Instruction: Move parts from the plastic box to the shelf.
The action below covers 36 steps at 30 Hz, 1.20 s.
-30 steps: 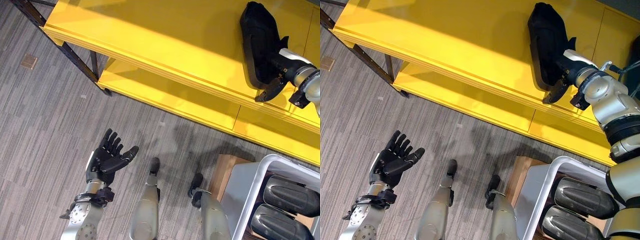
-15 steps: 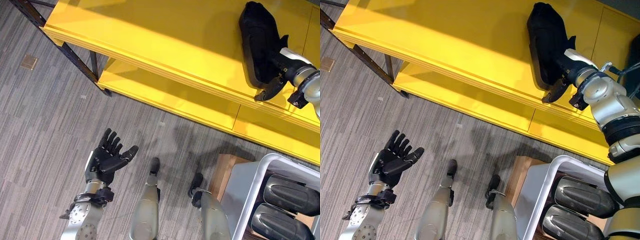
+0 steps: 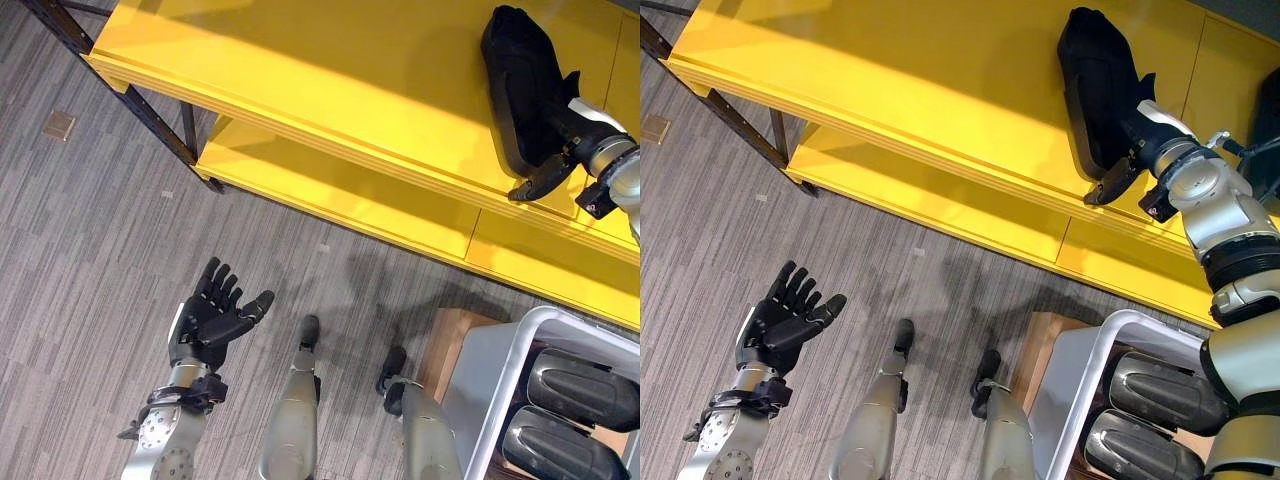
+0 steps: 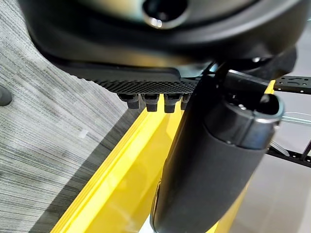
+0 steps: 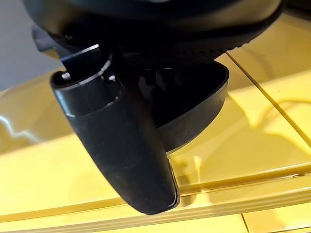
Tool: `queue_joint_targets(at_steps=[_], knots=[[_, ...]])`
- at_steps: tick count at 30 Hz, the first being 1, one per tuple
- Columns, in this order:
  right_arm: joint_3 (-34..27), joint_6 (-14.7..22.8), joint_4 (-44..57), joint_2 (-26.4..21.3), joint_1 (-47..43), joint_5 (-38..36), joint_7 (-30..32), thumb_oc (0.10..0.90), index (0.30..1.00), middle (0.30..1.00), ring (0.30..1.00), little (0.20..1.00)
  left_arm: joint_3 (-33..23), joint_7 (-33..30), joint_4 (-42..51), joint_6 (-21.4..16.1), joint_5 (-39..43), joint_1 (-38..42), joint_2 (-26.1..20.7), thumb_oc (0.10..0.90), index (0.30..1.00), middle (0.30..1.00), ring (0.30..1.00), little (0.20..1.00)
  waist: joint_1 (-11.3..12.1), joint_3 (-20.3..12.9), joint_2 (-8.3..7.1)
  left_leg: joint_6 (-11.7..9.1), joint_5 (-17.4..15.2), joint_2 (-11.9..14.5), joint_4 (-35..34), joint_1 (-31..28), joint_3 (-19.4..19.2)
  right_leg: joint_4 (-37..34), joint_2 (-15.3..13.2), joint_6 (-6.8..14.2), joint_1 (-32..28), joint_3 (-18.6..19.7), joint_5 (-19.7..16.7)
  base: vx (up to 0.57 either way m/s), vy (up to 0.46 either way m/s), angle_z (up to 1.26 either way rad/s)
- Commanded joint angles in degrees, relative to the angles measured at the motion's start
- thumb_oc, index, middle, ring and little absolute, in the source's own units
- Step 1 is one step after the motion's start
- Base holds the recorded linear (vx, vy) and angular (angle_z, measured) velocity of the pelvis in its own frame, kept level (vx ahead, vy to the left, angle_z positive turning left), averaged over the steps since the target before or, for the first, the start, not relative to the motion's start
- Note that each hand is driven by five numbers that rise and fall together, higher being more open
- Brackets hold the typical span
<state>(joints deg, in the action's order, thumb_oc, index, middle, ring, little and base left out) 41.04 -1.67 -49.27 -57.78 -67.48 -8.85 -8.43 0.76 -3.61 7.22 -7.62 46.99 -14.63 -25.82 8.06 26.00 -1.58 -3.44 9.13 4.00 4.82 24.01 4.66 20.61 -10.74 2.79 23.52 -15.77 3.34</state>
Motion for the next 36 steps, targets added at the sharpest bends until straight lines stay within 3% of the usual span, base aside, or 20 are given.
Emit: queue_joint_targets(at_steps=[1,19,31,36], knots=[[-3.3,1.1,-3.9,3.7,-5.3,-2.1,10.2,0.900,1.000,1.000,1.000,1.000,-2.0,0.3,8.0,-5.7,0.9,-0.9,-2.9,0.900,1.000,1.000,1.000,1.000,2.9,-0.8,-1.48,0.3,-7.8,1.8,5.2,-1.0,-2.7,-8.1,-1.9,4.1,-6.9,0.8,-2.4,0.00,0.000,0.00],[-9.1,1.6,-6.0,7.8,-3.2,-7.7,12.6,0.900,1.000,1.000,1.000,1.000,-1.3,-0.1,7.7,-5.8,1.4,-0.5,-2.9,0.900,1.000,1.000,1.000,1.000,2.9,-1.0,-1.01,0.5,-7.9,1.6,5.2,-1.0,-2.7,-8.0,-1.9,4.1,-6.8,1.1,-2.4,0.00,-0.001,0.00],[-16.0,3.0,-5.8,12.8,-1.1,-15.8,15.7,0.900,1.000,1.000,1.000,1.000,-0.4,-0.6,7.3,-5.7,2.0,0.0,-2.6,0.900,1.000,1.000,1.000,1.000,3.0,-0.9,-0.56,0.7,-8.3,1.4,5.5,-0.8,-2.6,-7.9,-1.9,4.2,-6.8,1.1,-2.3,0.00,0.000,0.00],[-16.7,3.1,-5.7,14.7,-0.6,-15.8,16.4,0.900,1.000,1.000,1.000,1.000,0.3,-0.9,7.1,-5.7,1.8,0.5,-2.7,0.900,1.000,1.000,1.000,1.000,3.1,-0.9,-0.32,0.8,-8.3,1.3,5.5,-0.6,-2.4,-7.9,-1.9,4.2,-6.7,1.1,-2.3,0.00,0.000,0.00]])
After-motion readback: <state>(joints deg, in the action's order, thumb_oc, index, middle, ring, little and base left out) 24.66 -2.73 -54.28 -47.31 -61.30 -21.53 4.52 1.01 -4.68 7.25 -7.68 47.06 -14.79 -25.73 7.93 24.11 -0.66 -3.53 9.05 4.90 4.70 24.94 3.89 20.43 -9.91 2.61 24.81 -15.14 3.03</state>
